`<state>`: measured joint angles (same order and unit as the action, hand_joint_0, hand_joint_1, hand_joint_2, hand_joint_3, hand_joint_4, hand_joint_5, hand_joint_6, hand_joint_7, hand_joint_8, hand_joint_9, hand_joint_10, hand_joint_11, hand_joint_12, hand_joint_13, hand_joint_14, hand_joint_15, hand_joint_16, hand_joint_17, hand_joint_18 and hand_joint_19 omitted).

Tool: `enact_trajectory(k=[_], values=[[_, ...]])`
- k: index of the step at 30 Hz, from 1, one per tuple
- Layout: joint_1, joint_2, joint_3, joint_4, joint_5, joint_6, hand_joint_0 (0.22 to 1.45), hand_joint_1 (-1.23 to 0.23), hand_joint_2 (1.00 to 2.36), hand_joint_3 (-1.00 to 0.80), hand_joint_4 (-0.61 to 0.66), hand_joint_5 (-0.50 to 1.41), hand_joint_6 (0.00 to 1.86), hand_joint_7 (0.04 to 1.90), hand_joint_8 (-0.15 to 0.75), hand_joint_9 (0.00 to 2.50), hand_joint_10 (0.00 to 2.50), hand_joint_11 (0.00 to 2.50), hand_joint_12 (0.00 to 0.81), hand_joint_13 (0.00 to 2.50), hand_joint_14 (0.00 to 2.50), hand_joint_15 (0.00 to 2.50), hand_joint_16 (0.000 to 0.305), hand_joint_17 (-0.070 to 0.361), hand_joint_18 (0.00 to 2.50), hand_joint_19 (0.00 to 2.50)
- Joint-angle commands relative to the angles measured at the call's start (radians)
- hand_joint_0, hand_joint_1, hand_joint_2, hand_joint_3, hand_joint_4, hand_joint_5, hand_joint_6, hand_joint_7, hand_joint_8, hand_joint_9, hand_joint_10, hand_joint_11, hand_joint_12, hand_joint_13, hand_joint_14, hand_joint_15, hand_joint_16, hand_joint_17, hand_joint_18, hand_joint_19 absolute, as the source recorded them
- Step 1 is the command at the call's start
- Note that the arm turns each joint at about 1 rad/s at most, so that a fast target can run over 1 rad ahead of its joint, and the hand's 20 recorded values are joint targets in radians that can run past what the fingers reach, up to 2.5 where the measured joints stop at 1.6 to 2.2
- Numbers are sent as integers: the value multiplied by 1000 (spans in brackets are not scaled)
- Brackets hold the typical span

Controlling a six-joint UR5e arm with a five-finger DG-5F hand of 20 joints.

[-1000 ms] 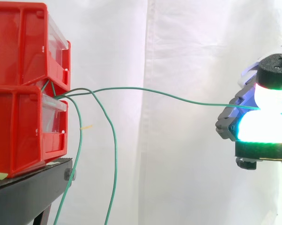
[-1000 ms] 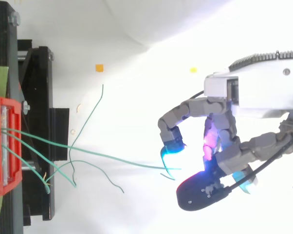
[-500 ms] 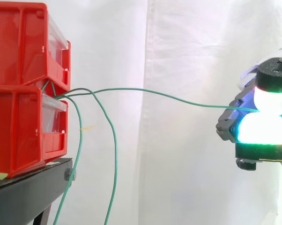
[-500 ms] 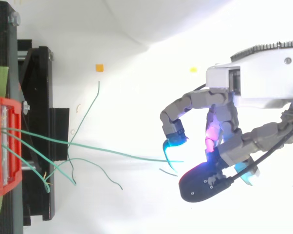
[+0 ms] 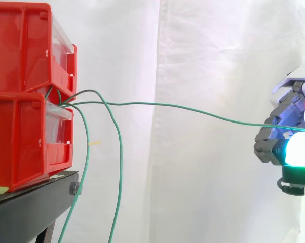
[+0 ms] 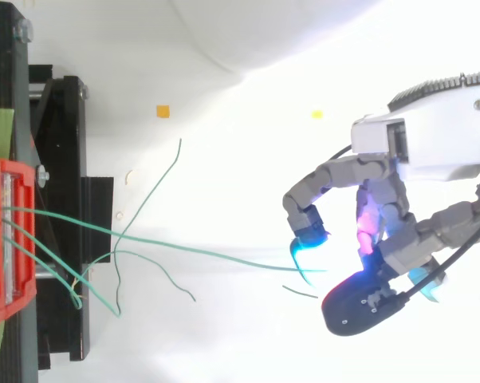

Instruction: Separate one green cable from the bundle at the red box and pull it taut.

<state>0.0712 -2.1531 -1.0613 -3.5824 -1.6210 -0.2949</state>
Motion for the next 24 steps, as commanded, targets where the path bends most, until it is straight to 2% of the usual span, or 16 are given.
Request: enact_trajectory(k=[1,3,6,10,18,20,22,24], values=[[-7,9,-3,-9,-7,-12,768,-766,1020,-170,161,138,505,1362,148,1827,18,413,241,1184,16,455,39,88,828,555],[-16,18,-9,-9,-10,-24,768,-765,1019,-168,162,138,505,1366,147,1828,17,400,244,1184,16,452,39,88,828,555],[-21,22,-11,-10,-17,-32,767,-764,1019,-171,162,137,505,1366,152,1826,17,405,240,1185,16,451,39,88,828,547],[-37,29,-12,-26,-50,-52,767,-763,1019,-174,162,138,505,1360,147,1827,17,412,240,1183,16,450,39,88,829,545],[-48,29,-16,-29,-65,-81,765,-760,1019,-172,161,138,505,1359,145,1828,17,405,239,1183,16,450,39,88,828,546],[-50,53,-45,-44,-80,-93,765,-760,1019,-171,155,138,505,1360,149,1823,17,398,240,1183,16,450,39,88,829,545],[-44,75,-74,-41,-79,-90,764,-760,1019,-172,160,137,505,1364,146,1823,17,411,240,1184,16,453,39,88,827,545],[-39,124,-143,-2,-59,-84,763,-760,1020,-173,160,137,505,1363,145,1825,19,398,240,1185,16,449,39,88,825,545]])
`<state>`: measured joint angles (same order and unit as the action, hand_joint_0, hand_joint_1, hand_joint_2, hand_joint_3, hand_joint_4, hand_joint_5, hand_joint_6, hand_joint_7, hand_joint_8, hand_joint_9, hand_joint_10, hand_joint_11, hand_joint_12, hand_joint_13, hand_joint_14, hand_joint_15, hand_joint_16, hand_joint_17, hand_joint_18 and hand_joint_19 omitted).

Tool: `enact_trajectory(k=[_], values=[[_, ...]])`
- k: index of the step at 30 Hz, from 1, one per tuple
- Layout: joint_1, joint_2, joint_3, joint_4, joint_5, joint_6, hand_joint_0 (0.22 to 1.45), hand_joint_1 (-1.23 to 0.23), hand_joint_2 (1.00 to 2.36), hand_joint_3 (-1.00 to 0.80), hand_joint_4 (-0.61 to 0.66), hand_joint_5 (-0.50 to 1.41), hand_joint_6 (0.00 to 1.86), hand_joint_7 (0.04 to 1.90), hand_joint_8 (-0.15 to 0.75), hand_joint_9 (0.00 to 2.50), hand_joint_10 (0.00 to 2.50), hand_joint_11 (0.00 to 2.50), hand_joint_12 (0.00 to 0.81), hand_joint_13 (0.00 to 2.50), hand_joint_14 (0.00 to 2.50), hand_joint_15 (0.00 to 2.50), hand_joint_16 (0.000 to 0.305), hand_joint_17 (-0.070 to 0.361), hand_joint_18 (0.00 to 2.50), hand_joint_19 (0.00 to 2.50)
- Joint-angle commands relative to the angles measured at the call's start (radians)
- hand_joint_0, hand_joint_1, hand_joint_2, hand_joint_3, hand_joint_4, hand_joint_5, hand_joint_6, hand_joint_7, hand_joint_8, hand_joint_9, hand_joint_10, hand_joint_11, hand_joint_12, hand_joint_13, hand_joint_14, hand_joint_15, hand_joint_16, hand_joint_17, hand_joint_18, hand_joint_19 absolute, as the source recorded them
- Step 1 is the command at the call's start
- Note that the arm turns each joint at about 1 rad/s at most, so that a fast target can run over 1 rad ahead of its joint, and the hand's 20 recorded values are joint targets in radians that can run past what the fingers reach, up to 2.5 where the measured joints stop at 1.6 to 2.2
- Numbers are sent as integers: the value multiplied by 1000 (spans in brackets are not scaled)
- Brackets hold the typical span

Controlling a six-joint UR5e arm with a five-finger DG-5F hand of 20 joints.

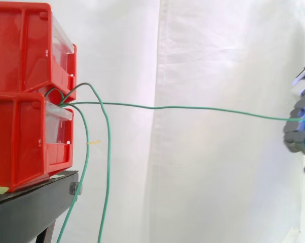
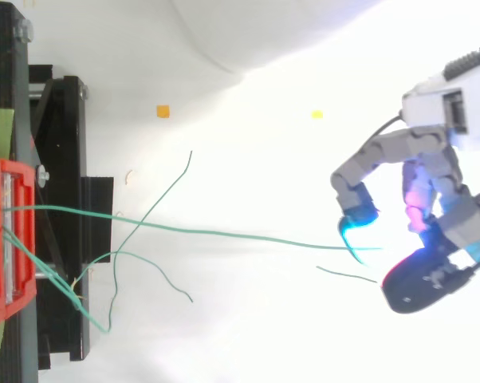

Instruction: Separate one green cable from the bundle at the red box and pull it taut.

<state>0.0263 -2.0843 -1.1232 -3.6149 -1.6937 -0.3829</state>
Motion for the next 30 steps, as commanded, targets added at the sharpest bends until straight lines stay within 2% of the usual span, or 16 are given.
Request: enact_trajectory(k=[1,3,12,22,30], values=[[9,70,-101,68,35,19,764,-760,1019,-174,157,137,505,1362,150,1823,18,398,240,1185,16,450,39,88,825,545],[17,75,-106,102,52,53,764,-759,1020,-175,156,137,505,1355,151,1824,17,404,240,1185,16,450,39,88,825,545],[26,73,-106,148,57,84,763,-759,1019,-179,163,137,505,1355,152,1825,19,404,240,1186,17,450,39,88,828,544],[26,73,-106,153,54,73,763,-757,1019,-181,158,136,505,1360,150,1827,17,403,240,1190,17,451,39,88,831,542],[24,73,-106,213,55,72,762,-755,1019,-183,160,136,505,1364,150,1829,17,404,242,1193,16,456,39,87,836,541]])
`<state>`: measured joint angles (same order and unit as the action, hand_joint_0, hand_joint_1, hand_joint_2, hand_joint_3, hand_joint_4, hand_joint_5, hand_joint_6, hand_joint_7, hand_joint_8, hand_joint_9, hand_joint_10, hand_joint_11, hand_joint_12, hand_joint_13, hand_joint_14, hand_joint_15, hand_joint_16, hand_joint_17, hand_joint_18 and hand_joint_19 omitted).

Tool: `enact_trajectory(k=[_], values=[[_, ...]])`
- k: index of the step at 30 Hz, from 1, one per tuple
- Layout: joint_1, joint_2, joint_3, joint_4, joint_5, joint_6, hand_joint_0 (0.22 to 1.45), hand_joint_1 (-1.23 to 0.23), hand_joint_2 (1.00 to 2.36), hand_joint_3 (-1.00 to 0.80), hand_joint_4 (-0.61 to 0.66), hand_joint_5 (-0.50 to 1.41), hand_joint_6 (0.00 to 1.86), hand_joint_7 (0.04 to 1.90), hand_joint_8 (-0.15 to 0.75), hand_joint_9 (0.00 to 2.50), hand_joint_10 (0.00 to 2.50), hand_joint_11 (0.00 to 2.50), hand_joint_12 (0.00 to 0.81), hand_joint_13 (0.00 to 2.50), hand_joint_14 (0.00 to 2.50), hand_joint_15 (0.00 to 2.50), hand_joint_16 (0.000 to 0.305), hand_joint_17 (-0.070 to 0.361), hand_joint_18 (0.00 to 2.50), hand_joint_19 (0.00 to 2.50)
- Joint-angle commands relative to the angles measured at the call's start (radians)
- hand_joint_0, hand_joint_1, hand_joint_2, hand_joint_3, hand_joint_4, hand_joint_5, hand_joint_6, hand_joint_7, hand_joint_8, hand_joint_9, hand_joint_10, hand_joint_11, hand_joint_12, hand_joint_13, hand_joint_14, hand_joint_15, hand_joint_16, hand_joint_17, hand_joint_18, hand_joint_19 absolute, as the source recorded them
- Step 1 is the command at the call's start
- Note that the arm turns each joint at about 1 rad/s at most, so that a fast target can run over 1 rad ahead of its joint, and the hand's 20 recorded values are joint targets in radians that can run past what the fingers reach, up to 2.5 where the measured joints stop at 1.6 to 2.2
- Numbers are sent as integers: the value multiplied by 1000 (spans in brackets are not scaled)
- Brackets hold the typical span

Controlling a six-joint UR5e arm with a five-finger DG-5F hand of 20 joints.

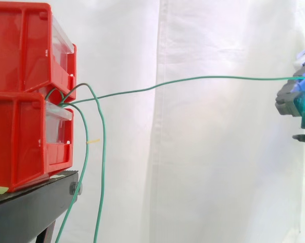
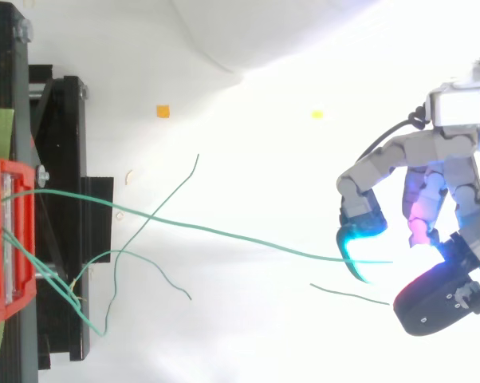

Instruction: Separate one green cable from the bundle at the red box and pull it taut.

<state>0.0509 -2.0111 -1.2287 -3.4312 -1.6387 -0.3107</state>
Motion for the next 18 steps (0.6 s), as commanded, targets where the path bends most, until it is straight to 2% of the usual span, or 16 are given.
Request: enact_trajectory(k=[1,11,18], values=[[0,0,0,35,0,-1,763,-756,1019,-184,159,136,505,1357,151,1827,20,410,242,1196,16,457,39,88,836,541],[0,0,0,135,0,-1,762,-754,1020,-185,158,136,505,1356,150,1824,19,404,243,1200,16,456,39,88,834,543],[-2,0,0,145,2,-1,762,-753,1019,-185,161,136,505,1357,152,1830,17,407,242,1203,16,453,39,88,839,538]])
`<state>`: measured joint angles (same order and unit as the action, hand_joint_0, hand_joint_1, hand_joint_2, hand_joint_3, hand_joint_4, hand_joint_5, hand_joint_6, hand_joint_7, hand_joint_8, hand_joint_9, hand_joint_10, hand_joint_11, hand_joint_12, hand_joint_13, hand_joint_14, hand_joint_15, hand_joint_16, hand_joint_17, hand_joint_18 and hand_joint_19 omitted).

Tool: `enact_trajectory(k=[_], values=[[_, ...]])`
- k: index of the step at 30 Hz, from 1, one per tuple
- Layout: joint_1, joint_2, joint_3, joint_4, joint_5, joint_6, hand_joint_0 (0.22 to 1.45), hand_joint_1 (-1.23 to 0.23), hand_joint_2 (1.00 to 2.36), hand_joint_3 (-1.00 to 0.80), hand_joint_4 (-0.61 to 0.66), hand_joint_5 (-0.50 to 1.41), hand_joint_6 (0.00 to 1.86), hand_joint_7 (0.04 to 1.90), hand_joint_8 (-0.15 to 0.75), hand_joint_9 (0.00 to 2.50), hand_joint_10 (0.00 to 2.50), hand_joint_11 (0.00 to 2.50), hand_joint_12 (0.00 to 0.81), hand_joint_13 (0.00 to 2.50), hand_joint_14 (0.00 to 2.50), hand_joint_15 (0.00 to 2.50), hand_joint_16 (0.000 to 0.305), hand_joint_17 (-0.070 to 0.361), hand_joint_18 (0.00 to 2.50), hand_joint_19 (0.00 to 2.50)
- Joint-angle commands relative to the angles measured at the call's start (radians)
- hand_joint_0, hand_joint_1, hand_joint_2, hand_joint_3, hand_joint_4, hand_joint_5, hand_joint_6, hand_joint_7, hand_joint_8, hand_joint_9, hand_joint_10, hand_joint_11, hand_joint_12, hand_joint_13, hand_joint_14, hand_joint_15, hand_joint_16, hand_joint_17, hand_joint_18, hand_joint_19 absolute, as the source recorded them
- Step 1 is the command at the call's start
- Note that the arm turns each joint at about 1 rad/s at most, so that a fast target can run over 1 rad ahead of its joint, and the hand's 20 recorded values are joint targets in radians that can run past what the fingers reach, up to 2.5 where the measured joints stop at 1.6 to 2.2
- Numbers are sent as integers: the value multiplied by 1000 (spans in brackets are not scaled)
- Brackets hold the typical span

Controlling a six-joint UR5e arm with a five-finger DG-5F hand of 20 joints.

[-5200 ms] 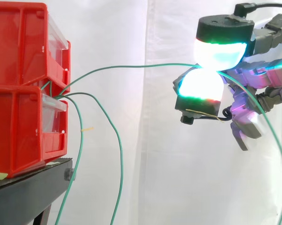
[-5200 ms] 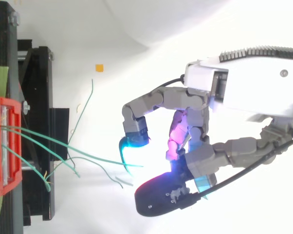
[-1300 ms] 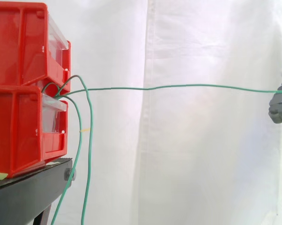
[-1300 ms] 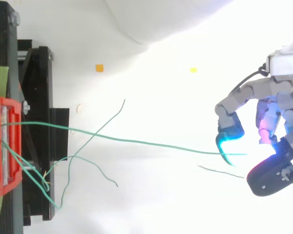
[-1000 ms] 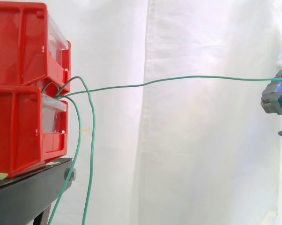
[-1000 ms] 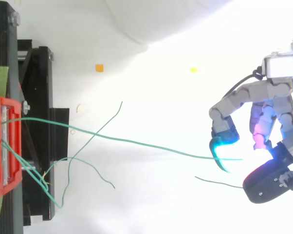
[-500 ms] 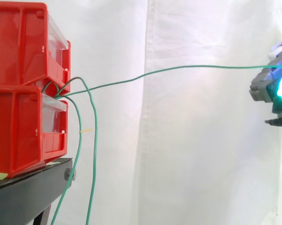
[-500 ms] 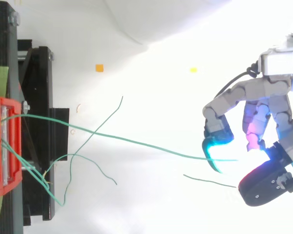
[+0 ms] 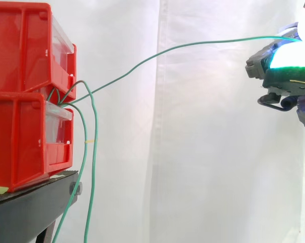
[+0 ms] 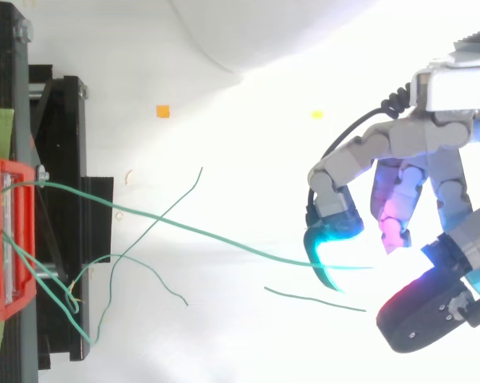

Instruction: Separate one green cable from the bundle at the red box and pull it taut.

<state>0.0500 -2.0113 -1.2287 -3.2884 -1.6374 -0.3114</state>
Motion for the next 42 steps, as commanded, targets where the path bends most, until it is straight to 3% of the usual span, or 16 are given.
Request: enact_trajectory(k=[1,42], values=[[1,0,0,3,1,0,761,-753,1020,-185,162,136,505,1354,148,1834,18,422,242,1204,16,453,39,88,840,538],[1,0,0,4,-1,0,760,-759,1020,-168,156,137,505,1358,141,1817,16,388,231,1223,17,460,38,86,838,545]])
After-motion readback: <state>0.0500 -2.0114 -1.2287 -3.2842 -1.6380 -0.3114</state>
